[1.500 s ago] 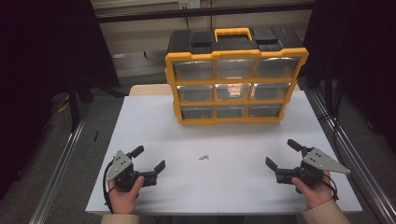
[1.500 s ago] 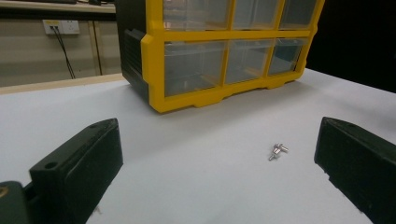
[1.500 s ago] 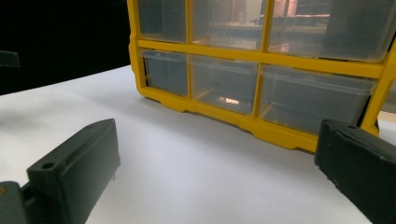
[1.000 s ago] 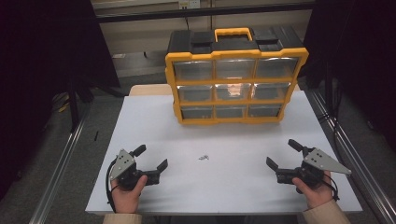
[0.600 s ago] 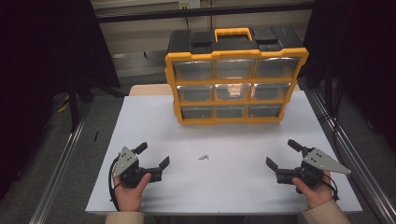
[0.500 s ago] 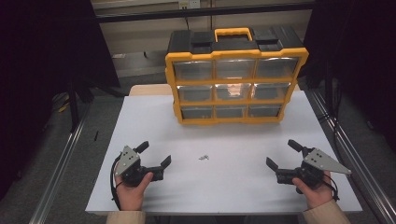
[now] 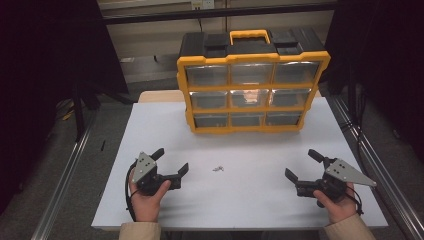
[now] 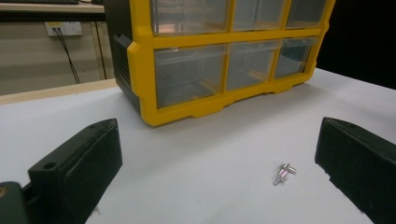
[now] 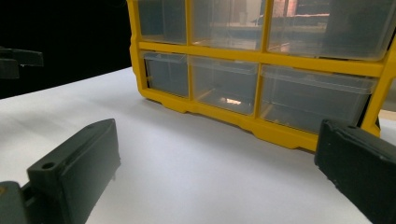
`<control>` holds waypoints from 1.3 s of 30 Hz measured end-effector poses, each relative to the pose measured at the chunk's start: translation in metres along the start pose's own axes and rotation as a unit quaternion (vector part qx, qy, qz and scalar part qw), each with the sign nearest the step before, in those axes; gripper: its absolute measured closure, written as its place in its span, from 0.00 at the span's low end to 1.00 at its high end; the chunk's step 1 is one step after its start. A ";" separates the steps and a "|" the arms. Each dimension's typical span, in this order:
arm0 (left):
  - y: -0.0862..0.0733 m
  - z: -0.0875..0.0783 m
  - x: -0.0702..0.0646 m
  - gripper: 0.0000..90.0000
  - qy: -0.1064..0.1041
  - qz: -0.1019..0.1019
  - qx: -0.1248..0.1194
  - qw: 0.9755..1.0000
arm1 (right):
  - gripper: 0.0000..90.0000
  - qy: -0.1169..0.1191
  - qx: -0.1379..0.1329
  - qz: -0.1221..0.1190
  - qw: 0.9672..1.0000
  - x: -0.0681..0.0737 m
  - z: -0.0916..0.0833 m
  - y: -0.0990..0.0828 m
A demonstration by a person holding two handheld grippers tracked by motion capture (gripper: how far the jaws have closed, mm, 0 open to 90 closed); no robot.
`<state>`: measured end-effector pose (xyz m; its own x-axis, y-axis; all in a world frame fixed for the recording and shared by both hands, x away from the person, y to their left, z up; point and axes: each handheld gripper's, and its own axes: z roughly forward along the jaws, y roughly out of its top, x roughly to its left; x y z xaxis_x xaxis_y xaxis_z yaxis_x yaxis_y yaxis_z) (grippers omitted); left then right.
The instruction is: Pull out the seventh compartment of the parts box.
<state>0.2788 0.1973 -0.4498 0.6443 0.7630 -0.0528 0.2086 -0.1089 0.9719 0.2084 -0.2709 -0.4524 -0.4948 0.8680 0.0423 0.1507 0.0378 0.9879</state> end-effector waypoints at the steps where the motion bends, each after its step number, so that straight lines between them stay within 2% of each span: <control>1: 0.000 0.001 -0.001 0.01 0.001 -0.004 -0.001 1.000 | 0.00 0.001 0.001 0.002 1.000 0.000 0.000 0.000; 2: 0.001 0.002 -0.001 0.00 0.000 0.000 0.000 1.000 | 0.00 0.001 0.000 0.003 1.000 0.000 0.000 0.000; 4: 0.002 0.007 -0.003 0.00 0.000 -0.008 0.001 1.000 | 0.00 0.000 -0.002 0.002 1.000 0.000 0.000 0.000; 7: 0.003 0.010 -0.004 0.00 -0.004 -0.009 0.000 1.000 | 0.00 0.000 -0.003 0.002 1.000 0.000 0.000 0.000; 8: 0.004 0.012 -0.006 0.00 -0.004 -0.020 -0.003 1.000 | 0.00 0.001 -0.003 0.002 1.000 0.000 0.000 0.000; 10: 0.006 0.017 -0.007 0.00 -0.005 -0.009 0.001 1.000 | 0.00 0.001 -0.003 0.003 1.000 0.000 0.000 0.000; 14: 0.007 0.022 -0.010 0.00 -0.010 -0.010 0.004 1.000 | 0.00 0.000 -0.001 0.004 1.000 -0.001 -0.001 0.000; 15: 0.007 0.025 -0.011 0.00 -0.016 -0.005 0.006 1.000 | 0.00 0.002 -0.001 0.002 1.000 -0.001 0.000 0.000; 18: 0.008 0.028 -0.013 0.00 -0.017 -0.012 0.007 1.000 | 0.00 0.003 -0.001 0.001 1.000 -0.001 -0.001 0.000; 23: 0.008 0.035 -0.016 0.00 -0.022 -0.011 0.008 1.000 | 0.00 0.001 -0.002 0.004 1.000 -0.001 0.000 0.000; 29: 0.010 0.044 -0.018 0.00 -0.021 -0.010 0.015 1.000 | 0.00 0.004 -0.002 0.006 1.000 -0.001 0.000 0.000; 30: 0.010 0.045 -0.019 0.00 -0.015 -0.012 0.017 1.000 | 0.00 0.003 -0.002 0.007 1.000 -0.001 0.001 0.000; 37: 0.011 0.053 -0.021 0.00 -0.014 -0.019 0.019 1.000 | 0.00 0.002 0.001 0.006 1.000 -0.002 0.001 -0.001; 39: 0.012 0.056 -0.021 0.00 -0.010 -0.012 0.025 1.000 | 0.00 0.003 0.001 0.007 1.000 -0.002 0.001 -0.001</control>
<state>0.3087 0.1447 -0.4497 0.6527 0.7533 -0.0806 0.2601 -0.1229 0.9577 0.2103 -0.2720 -0.4534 -0.4972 0.8658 0.0559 0.1596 0.0280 0.9868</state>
